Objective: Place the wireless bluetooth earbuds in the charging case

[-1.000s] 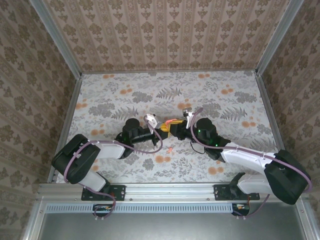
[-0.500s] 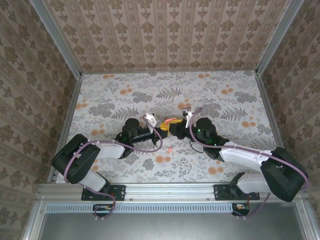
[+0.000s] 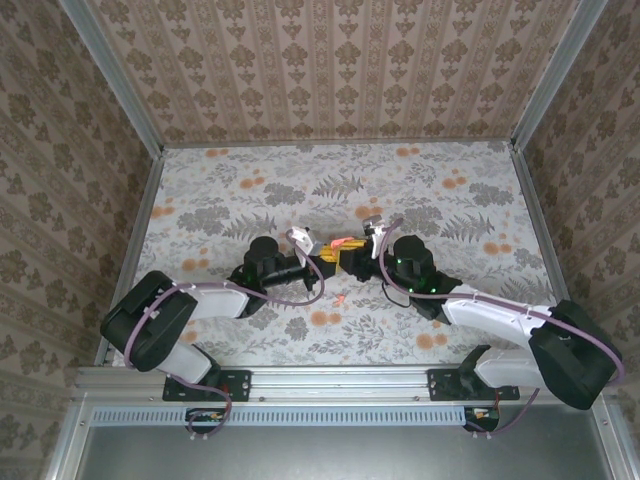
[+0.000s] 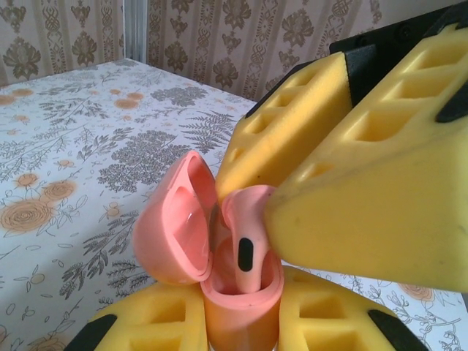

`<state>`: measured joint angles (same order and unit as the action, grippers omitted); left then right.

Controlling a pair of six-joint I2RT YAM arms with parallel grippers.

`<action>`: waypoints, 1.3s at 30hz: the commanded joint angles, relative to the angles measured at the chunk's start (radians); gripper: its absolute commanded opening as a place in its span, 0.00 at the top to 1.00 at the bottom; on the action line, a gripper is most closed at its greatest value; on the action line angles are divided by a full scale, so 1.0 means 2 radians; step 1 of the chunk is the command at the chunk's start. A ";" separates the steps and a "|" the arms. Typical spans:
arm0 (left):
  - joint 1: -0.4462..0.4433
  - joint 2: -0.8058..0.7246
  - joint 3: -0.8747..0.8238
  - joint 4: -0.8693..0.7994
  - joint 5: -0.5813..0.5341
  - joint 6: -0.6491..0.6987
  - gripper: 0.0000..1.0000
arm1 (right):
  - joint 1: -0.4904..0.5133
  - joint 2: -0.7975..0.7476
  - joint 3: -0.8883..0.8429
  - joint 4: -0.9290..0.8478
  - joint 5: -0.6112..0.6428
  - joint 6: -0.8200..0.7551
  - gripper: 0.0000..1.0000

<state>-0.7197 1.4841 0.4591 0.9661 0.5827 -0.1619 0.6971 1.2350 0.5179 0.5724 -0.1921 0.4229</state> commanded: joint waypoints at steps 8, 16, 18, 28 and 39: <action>-0.004 -0.041 0.021 0.064 0.019 0.013 0.82 | 0.005 0.009 -0.002 -0.093 -0.009 -0.013 0.64; -0.006 -0.043 0.020 0.059 0.018 0.018 0.82 | 0.005 0.005 0.005 -0.099 0.000 -0.013 0.57; -0.006 -0.042 0.020 0.059 0.017 0.018 0.82 | 0.005 0.002 0.008 -0.104 0.003 -0.014 0.55; -0.006 -0.040 0.015 0.056 0.013 0.025 0.82 | -0.006 -0.041 0.017 -0.109 -0.004 -0.007 0.44; -0.006 -0.039 0.016 0.041 0.011 0.040 0.82 | -0.031 -0.076 0.039 -0.123 -0.073 0.015 0.42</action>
<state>-0.7261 1.4441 0.4599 0.9817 0.5915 -0.1108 0.6453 1.1065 0.5659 0.3798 -0.2665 0.4210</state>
